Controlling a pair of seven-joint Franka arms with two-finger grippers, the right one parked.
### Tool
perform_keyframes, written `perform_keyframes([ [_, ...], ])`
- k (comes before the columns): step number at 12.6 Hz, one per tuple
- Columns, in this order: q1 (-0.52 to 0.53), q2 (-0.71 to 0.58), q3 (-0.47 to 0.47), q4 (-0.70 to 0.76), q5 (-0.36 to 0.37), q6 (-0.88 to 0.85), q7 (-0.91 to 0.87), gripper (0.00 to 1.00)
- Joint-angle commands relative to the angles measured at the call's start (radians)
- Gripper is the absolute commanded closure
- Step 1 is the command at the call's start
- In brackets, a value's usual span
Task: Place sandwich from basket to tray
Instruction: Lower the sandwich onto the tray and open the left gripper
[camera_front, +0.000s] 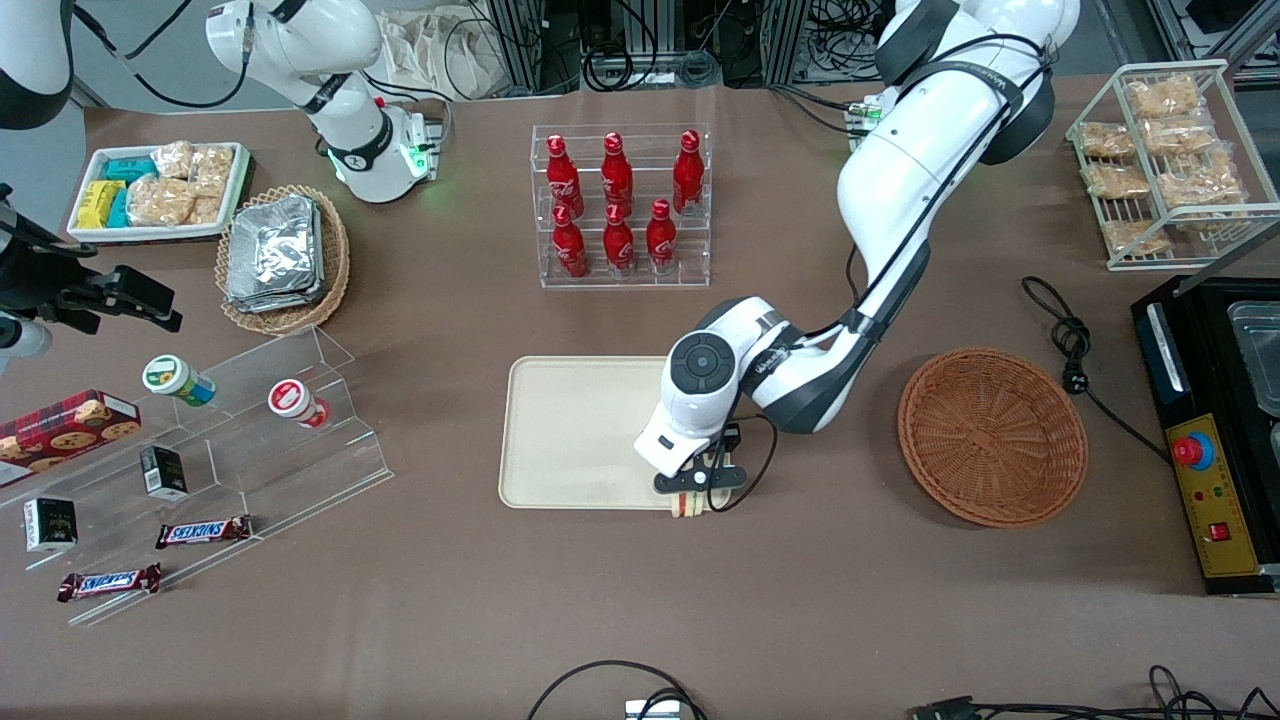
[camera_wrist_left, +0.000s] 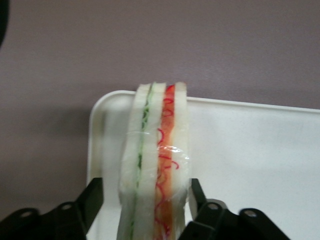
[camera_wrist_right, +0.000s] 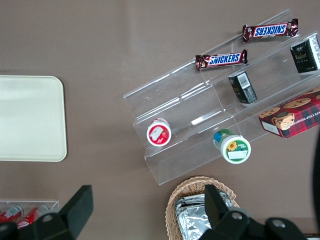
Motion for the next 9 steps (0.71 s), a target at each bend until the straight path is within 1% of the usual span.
perform_keyframes([
  [1,-0.001,-0.131,0.002,-0.045,0.014,-0.167,-0.014,0.00],
  [2,0.002,-0.180,0.002,-0.054,0.011,-0.227,-0.011,0.00],
  [3,0.043,-0.223,0.000,-0.054,-0.019,-0.238,-0.014,0.00],
  [4,0.095,-0.281,0.000,-0.063,-0.107,-0.241,-0.009,0.00],
  [5,0.148,-0.350,-0.001,-0.104,-0.163,-0.238,-0.006,0.00],
  [7,0.245,-0.529,-0.003,-0.277,-0.209,-0.180,-0.005,0.00],
  [9,0.346,-0.712,-0.003,-0.470,-0.307,-0.115,0.053,0.00],
])
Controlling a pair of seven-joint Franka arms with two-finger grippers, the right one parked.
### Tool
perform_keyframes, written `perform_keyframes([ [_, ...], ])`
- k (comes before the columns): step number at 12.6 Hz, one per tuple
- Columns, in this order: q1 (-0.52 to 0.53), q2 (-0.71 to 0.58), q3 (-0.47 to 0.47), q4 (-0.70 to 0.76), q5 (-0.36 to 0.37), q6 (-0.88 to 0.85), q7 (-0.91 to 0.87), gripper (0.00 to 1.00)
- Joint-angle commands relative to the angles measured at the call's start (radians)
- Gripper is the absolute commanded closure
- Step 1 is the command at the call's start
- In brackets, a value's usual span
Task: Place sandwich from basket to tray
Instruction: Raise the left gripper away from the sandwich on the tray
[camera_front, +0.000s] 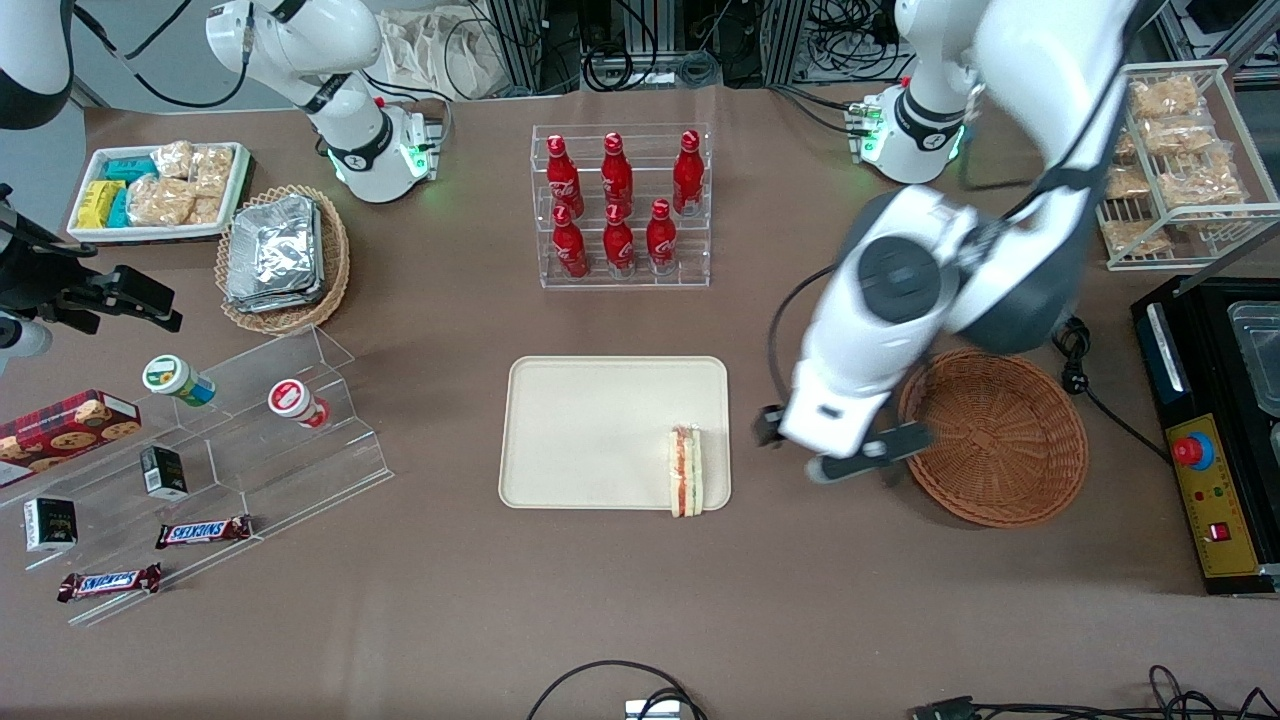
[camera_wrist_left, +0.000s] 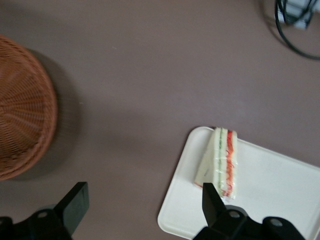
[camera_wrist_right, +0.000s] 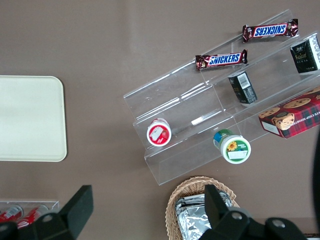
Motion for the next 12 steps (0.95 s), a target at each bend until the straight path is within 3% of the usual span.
perform_keyframes([
  [1,0.118,-0.289,-0.002,-0.323,-0.120,0.067,0.105,0.00],
  [4,0.282,-0.432,0.007,-0.395,-0.232,-0.054,0.375,0.00],
  [7,0.202,-0.480,0.241,-0.386,-0.258,-0.172,0.611,0.00],
  [8,0.197,-0.480,0.281,-0.374,-0.257,-0.200,0.695,0.00],
  [12,0.197,-0.384,0.272,-0.233,-0.226,-0.241,0.742,0.00],
])
